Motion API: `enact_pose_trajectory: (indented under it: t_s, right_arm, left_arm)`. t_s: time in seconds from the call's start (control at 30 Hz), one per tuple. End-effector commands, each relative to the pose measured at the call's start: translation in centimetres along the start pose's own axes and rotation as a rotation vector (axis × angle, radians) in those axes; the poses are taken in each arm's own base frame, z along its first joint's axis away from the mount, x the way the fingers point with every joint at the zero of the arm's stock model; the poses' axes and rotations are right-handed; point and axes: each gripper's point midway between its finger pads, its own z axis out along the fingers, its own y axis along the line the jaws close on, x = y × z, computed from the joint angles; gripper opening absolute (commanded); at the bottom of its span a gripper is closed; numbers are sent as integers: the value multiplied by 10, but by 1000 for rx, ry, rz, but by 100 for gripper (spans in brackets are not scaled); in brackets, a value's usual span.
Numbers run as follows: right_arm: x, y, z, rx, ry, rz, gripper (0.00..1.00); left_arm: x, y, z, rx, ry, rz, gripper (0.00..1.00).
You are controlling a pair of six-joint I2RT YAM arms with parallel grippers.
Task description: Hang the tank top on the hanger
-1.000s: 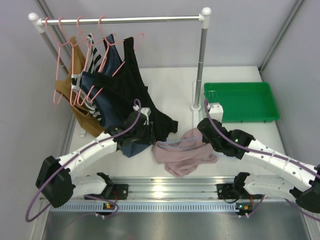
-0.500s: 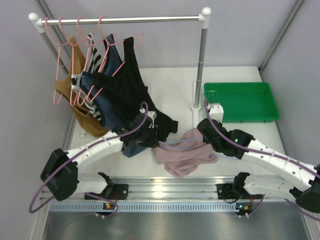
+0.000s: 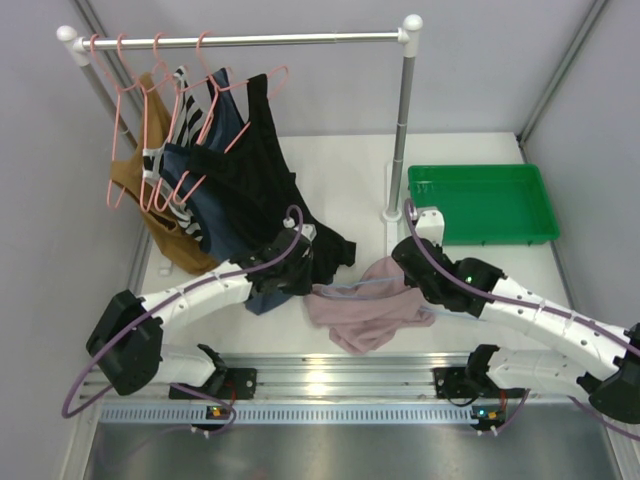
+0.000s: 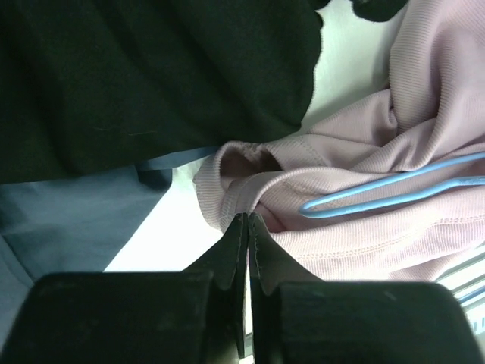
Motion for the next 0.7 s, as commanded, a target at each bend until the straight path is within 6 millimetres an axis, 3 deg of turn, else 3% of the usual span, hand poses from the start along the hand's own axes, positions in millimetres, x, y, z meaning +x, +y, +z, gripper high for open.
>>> enact_pose_trajectory:
  t_s: [0.0,0.33,0.67]
  right_arm:
    - [-23,10,-8,-31,-52,33,0]
    - [-43,20,-14,-43,-60,30,0]
    - [-89,35,-29,-65,-118,34,0]
  left_arm:
    - [-25,-18,-10,44,-69,26,0]
    - [-55,-47,-44,99,-121,94,0]
    - [-102,-78,-87,146,-212,147,0]
